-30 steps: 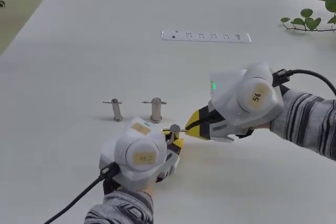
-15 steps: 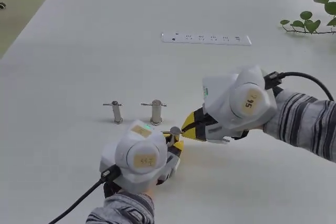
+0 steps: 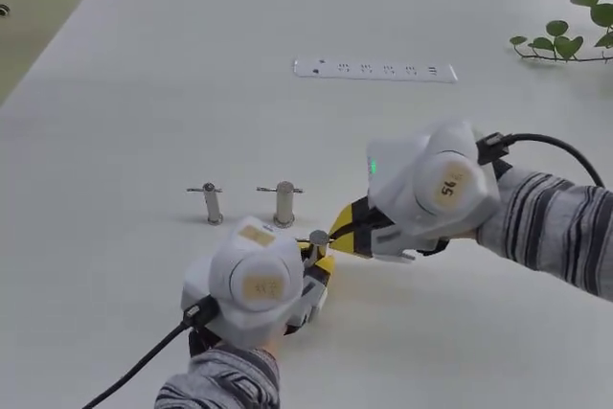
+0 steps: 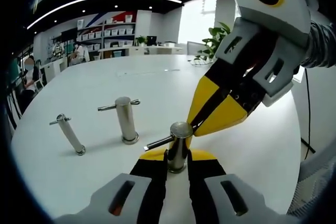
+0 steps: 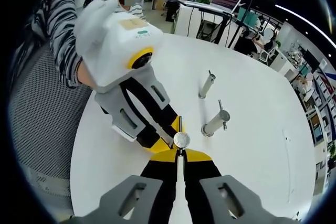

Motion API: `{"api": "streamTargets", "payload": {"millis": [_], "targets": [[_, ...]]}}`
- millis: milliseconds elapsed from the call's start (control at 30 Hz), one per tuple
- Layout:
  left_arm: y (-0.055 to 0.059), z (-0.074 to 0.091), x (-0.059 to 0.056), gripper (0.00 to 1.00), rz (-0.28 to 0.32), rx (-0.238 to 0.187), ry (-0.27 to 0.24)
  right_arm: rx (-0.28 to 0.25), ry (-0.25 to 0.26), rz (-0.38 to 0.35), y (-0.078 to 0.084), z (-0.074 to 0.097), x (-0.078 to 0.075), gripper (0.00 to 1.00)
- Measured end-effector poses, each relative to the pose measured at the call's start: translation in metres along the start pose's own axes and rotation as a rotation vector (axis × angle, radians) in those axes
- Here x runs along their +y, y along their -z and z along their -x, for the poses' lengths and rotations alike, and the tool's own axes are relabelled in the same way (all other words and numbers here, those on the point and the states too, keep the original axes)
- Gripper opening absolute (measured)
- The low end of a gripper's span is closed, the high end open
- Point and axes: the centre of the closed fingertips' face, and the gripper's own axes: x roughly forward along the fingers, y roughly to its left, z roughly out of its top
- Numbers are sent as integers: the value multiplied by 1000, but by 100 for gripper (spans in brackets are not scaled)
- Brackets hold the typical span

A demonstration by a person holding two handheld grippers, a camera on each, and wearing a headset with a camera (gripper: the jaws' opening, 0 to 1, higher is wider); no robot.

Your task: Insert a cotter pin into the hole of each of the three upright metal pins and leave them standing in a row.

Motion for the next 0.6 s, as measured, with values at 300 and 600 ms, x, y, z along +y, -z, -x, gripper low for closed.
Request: {"api": "streamTargets", "payload": {"millis": [300,600], "targets": [[-3,14,3,31,-54,10,27,-33,2,-62,-5,2,-3,8],[-7,30,9,40,-24,7,62,-61,-26,-177,-10,-9,0,12]]}}
